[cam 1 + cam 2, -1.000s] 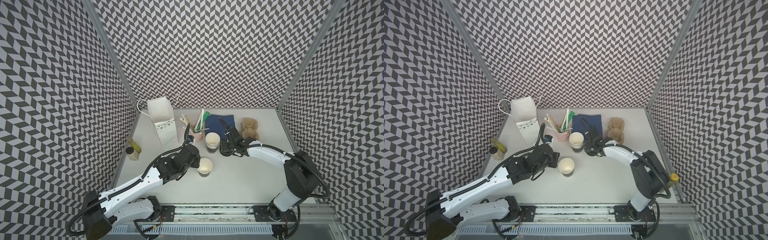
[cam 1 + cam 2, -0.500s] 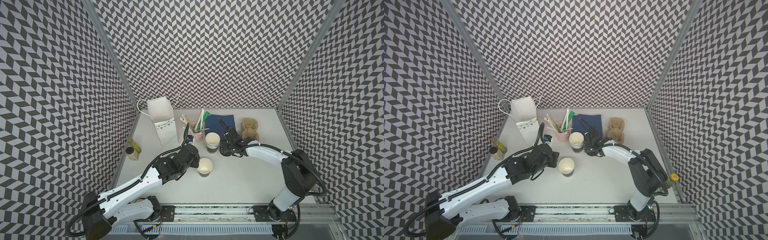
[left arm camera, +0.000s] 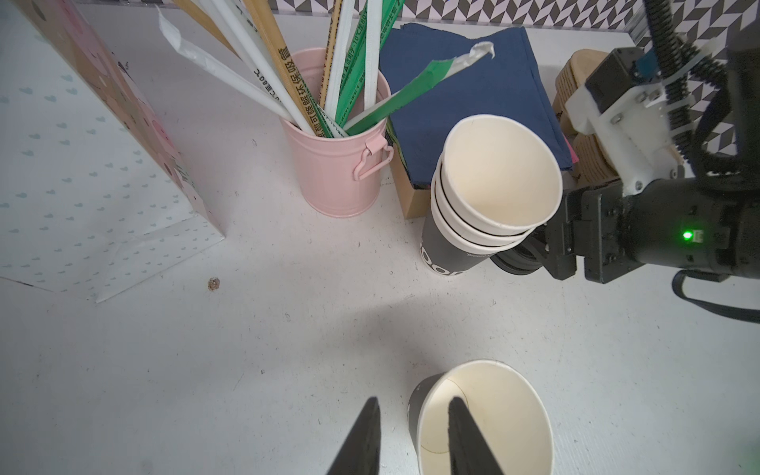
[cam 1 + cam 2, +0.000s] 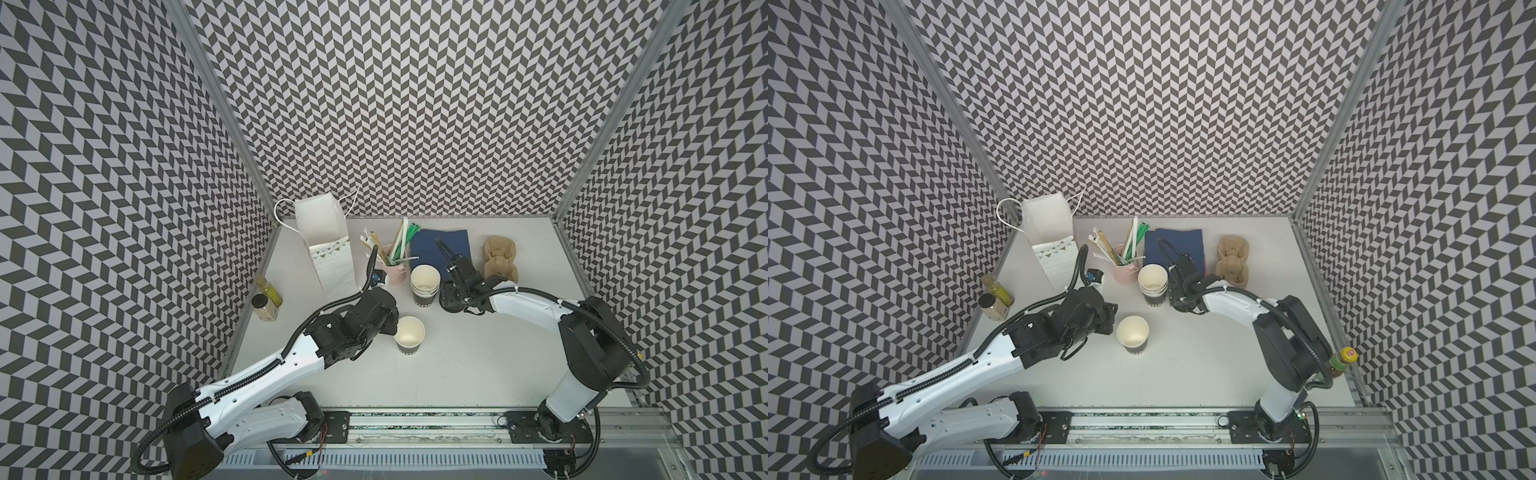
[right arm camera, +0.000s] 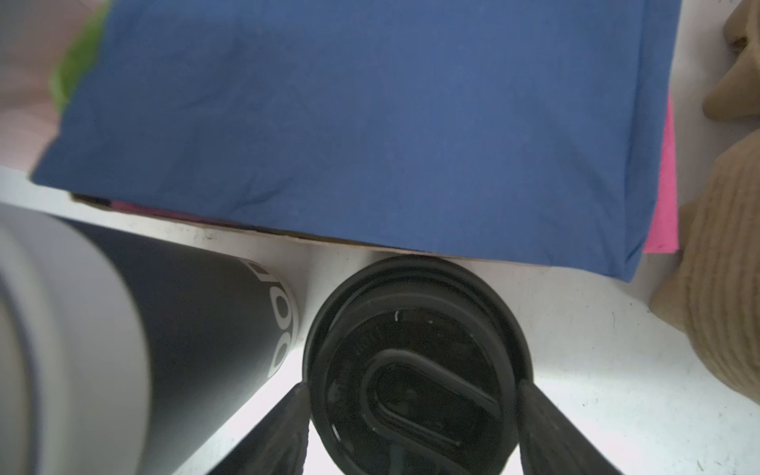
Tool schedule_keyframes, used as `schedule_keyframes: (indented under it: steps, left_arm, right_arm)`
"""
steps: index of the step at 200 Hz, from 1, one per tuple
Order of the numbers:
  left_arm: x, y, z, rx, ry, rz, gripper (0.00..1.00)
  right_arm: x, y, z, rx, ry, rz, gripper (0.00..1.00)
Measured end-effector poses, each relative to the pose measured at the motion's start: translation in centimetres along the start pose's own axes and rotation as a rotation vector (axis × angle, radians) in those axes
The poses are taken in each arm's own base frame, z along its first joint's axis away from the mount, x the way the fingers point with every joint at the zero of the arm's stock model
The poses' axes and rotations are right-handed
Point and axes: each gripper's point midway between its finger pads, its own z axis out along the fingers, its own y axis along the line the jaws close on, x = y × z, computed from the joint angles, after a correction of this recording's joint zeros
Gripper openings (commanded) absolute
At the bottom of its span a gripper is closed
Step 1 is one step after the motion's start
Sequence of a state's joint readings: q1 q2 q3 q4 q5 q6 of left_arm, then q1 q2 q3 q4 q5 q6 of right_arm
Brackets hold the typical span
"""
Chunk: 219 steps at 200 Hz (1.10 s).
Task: Pack a coffee takeout order
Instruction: Pick up the lid from the lid.
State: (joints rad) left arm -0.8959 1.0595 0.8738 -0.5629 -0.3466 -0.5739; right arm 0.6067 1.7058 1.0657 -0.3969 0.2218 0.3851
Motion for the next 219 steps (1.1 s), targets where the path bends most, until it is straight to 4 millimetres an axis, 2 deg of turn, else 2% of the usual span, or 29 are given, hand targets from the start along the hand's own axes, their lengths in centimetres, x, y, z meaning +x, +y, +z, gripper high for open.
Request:
schedule_keyframes:
  steps: [27,54,73,115,131,137,158,219]
  left_arm:
    - [-0.2,0.2,-0.1,-0.002,-0.007,-0.004,0.31]
    - [-0.7,0.6,-0.5,-0.005,-0.025,-0.014,0.32]
    - [-1.1,1.1,-0.8,-0.011,-0.038,-0.019,0.39]
    - [-2.2,2.0,-1.5,-0.024,-0.072,-0.023,0.46]
    - [-2.8,2.4,-1.8,-0.032,-0.088,-0.024,0.48]
    - [-3.0,2.6,-1.9,-0.034,-0.094,-0.024,0.52]
    - [-3.7,3.2,-2.3,-0.049,-0.117,-0.026,0.56]
    - [-5.2,4.1,-3.6,-0.053,-0.187,-0.034,0.6]
  right_arm:
    - [0.3,-0.1,0.2,0.005,0.005,-0.002,0.74]
    - [0.3,-0.2,0.2,0.009,0.002,-0.001,0.68]
    - [0.2,-0.2,0.2,0.011,0.0,-0.001,0.66]
    - [0.3,-0.4,0.0,0.012,-0.003,0.0,0.63]
    - [0.3,-0.5,-0.4,0.012,-0.009,0.002,0.63]
    - [0.2,-0.5,-0.6,0.011,-0.013,0.003,0.63]
    - [-0.2,-0.5,-1.4,0.005,-0.031,0.006,0.63]
    - [-0.6,-0.5,-3.2,-0.002,-0.061,0.006,0.62]
